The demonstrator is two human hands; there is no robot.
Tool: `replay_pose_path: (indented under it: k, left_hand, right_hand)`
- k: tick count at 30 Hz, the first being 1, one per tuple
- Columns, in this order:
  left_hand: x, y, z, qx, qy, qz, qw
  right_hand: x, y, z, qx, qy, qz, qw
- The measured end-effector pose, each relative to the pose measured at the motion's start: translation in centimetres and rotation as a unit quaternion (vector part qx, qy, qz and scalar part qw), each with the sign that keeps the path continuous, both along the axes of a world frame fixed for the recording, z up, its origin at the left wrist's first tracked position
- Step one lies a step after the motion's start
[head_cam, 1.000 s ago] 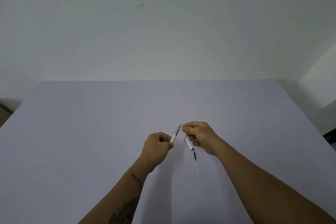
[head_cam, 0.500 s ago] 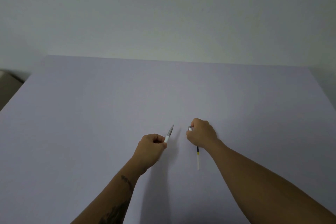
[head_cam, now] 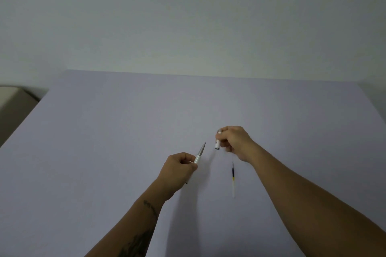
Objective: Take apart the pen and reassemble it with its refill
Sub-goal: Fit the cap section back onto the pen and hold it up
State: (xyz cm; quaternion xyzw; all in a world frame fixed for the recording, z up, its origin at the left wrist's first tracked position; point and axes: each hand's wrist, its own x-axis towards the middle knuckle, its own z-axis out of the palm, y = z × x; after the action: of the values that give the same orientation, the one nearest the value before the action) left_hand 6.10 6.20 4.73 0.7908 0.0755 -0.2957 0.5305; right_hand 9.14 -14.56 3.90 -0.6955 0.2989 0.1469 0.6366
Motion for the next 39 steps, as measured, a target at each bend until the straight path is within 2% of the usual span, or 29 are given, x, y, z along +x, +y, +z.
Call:
replay_pose_path:
  k: [2,5,13,18,24,39]
  left_hand:
    - [-0.1,0.1,0.4,-0.015,-0.006,0.004,1.0]
    - [-0.3,0.2,1.0,-0.027,-0.022,0.0,0.999]
    - [-1.2,0.5,2.4,-0.041,-0.047,-0.023,0.998]
    - [-1.6,1.0,2.8,-0.055,-0.067,-0.022,0.996]
    - [-1.6,1.0,3.8,-0.061,-0.1,-0.022,0.993]
    - [-1.3,-1.1,4.0,-0.03,-0.177,-0.003,0.984]
  right_hand:
    - [-0.3,0.4,1.8,0.076,-0.035,-0.021,0.996]
    - [-1.2,1.6,3.4,0.108,-0.08,-0.048,0.99]
    - [-3.0,3.1,5.3,0.085,-0.111,-0.103,0.985]
    - [-4.0,3.2,6.4,0.04,-0.114,-0.095,0.988]
    - [-5.2,4.2,7.2,0.05,-0.104,-0.049,0.992]
    - [-6.5,4.3,6.7,0.042,-0.127,-0.13,0.982]
